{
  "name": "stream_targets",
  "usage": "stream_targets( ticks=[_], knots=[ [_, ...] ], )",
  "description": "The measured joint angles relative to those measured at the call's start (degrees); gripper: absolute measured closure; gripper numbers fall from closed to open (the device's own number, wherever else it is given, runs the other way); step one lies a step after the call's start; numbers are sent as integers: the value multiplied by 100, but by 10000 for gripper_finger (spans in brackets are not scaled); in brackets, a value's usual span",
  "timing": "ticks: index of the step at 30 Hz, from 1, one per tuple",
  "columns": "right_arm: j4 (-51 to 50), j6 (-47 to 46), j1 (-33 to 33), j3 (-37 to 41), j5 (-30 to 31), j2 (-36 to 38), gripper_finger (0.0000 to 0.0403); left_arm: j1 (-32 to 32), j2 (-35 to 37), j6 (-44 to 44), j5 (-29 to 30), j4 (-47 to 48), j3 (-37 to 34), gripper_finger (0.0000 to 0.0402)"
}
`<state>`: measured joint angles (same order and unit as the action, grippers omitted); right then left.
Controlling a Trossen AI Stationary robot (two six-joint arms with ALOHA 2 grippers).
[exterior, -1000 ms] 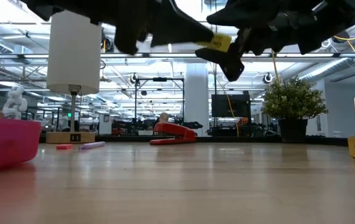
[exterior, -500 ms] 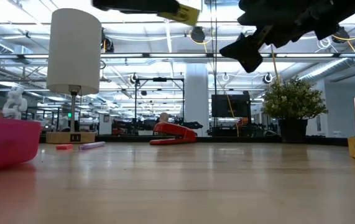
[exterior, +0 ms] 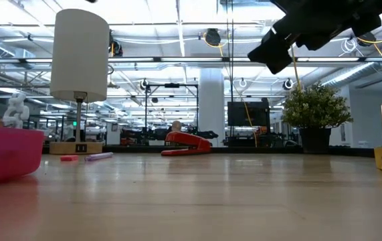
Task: Pack school essentials
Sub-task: Put the yellow eraser into the red supply box
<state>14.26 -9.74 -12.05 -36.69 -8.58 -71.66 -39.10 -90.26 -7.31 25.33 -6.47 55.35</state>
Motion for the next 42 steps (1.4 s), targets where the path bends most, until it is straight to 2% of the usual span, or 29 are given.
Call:
stream_targets(
  ticks=[7, 14, 19, 23, 27, 32, 37, 42],
  knots=[
    [0, 27, -128, 0, 192, 0, 133, -366, 0, -1476, -92, 1704, 696, 384],
    [-50, 116, -195, 2, 280, 0, 133, -639, 0, -2229, -953, 2684, 1061, 367],
    [-46, 187, -232, 1, 281, -2, 133, -778, 0, -2865, -1623, 3199, 1064, 380],
    [-44, 294, -232, 2, 286, -2, 133, -816, -43, -3428, -1929, 3646, 1064, 382],
    [-44, 281, -232, 0, 299, -2, 133, -849, -42, -4030, -2161, 3599, 856, 367],
    [-44, 231, -232, 2, 302, -2, 133, -891, -44, -4630, -2844, 3624, 487, 368],
    [-44, 166, -232, 2, 302, -2, 133, -939, -44, -4890, -3102, 3320, 149, 380],
    [-44, 178, -232, 2, 302, -2, 133, -943, -46, -4905, -3131, 2807, -85, 365]
  ],
)
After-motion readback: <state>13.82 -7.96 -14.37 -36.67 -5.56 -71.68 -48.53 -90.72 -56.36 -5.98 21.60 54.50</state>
